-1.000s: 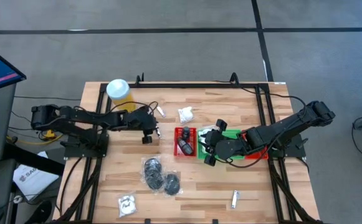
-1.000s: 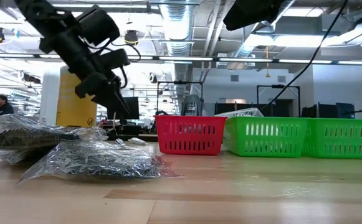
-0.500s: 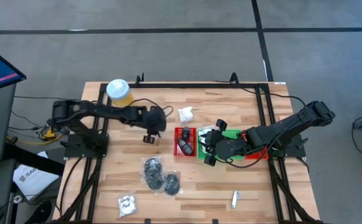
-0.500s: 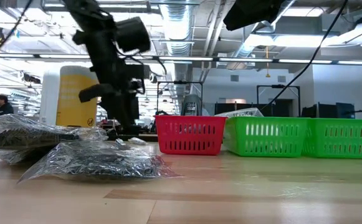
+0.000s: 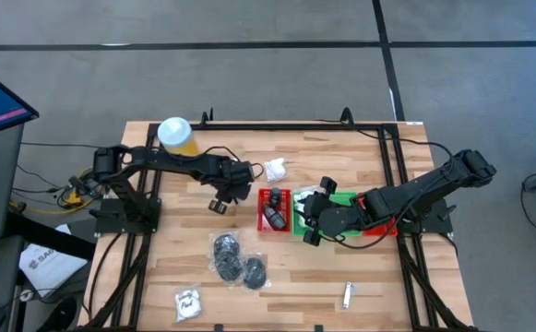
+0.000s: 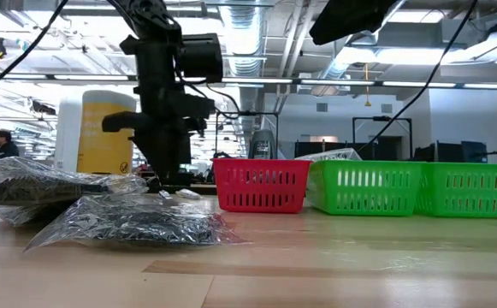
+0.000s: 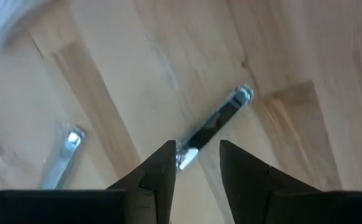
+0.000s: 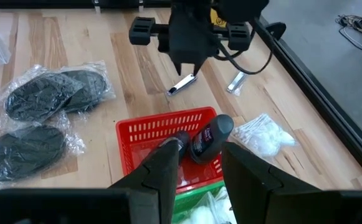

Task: Pick & Place Travel size toiletries
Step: Put the silver nail cutter into the right red bin

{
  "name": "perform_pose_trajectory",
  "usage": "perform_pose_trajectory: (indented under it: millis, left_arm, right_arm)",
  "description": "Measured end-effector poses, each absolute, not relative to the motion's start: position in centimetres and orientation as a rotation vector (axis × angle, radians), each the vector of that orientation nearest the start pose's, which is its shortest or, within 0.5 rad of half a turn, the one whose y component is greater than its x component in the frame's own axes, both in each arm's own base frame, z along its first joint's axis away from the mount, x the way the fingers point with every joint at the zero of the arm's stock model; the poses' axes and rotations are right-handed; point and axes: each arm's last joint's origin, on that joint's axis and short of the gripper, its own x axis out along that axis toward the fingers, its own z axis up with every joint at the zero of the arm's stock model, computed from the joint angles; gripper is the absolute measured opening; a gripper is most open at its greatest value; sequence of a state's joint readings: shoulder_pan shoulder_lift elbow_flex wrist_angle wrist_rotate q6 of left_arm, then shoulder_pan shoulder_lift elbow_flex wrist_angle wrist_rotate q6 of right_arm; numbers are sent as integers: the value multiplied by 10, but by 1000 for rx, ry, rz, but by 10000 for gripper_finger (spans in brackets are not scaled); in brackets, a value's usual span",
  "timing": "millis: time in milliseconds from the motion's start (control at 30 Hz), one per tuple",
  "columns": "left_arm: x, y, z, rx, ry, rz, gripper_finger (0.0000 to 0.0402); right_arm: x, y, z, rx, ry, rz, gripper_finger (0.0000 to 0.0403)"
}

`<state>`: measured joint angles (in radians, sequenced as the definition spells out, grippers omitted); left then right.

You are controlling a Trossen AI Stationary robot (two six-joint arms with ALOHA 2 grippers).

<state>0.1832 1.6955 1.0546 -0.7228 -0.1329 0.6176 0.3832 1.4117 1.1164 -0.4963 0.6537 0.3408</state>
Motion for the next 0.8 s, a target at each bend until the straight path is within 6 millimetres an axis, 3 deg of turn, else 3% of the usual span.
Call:
perform_pose_trajectory:
  millis: [500, 800]
  left_arm:
    - [298, 58, 172, 499, 1412, -201, 155]
    - [300, 55, 164, 488, 1417, -240, 146]
  right_arm:
    - [279, 94, 286, -66, 631, -364, 113]
    - [279, 94, 286, -66, 631, -364, 113]
